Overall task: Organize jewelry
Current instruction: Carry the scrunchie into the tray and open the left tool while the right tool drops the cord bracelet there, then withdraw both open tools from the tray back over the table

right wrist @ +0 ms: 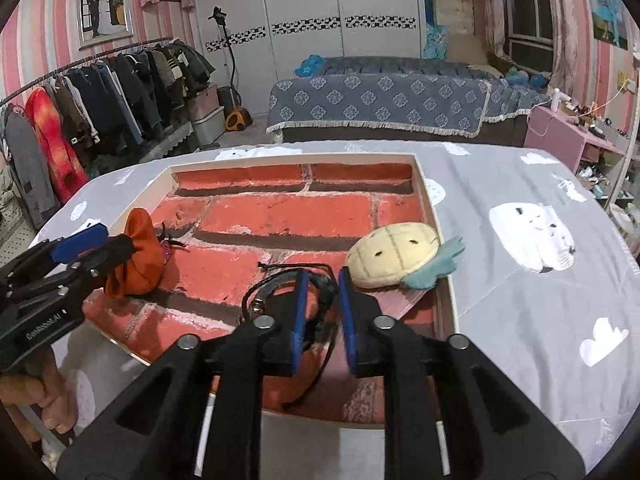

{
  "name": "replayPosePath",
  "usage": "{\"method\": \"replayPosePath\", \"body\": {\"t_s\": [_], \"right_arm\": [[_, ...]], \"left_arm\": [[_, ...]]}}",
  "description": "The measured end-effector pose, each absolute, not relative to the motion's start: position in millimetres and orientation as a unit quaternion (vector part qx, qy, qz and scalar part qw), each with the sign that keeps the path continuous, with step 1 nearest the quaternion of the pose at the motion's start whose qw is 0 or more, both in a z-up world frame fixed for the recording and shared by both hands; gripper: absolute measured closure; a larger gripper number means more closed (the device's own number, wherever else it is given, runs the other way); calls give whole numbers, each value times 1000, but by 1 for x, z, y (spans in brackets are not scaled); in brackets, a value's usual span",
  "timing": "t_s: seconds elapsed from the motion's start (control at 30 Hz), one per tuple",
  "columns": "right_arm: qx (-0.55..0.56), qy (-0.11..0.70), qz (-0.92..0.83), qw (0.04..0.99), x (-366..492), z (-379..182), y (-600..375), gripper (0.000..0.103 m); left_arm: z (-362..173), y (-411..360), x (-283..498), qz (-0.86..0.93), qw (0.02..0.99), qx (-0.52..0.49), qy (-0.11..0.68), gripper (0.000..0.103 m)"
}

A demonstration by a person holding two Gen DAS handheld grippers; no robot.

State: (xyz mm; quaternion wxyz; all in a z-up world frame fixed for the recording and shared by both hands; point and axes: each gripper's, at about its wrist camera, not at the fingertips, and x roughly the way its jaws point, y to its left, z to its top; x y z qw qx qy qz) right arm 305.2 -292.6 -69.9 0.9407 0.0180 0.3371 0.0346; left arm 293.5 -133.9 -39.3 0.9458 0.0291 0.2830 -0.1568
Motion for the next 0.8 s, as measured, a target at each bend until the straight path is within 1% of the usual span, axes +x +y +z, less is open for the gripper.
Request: {"method": "replayPosePath", "body": {"t_s": [0.03, 0.1, 0.17, 0.37, 0.47, 0.5, 0.53, 0.57, 0.67, 0.8], "right_arm": [[19, 332, 32, 942, 303, -67, -294, 77], [22, 325, 27, 945, 300, -62, -298, 70], [23, 314, 21, 949, 294, -55, -303, 67], [40, 290, 12, 956, 276, -25, -315, 65], [45, 289, 11, 956, 267, -12, -316, 62], [40, 285, 11, 957, 262, -8, -315, 57], [29, 281, 10, 959, 253, -3, -314, 53], [20, 276, 8, 961, 245, 0, -314, 46], [0, 271, 1, 963, 212, 1, -317, 45], [-14, 264, -13, 964, 161, -12, -323, 42]], "left_arm": [[-38, -134, 293, -156, 946, 30, 281, 49], [-34, -133, 289, -154, 948, 31, 276, 48], [-28, -131, 285, -150, 951, 32, 270, 46], [-1, -121, 273, -134, 957, 14, 256, 45], [17, -119, 263, -127, 961, 24, 244, 39], [24, -116, 257, -123, 963, 25, 237, 37], [30, -112, 251, -119, 965, 25, 231, 31], [34, -108, 246, -116, 967, 25, 227, 28], [45, -92, 218, -110, 971, 26, 211, 25], [38, -70, 176, -97, 975, 38, 197, 22]]}}
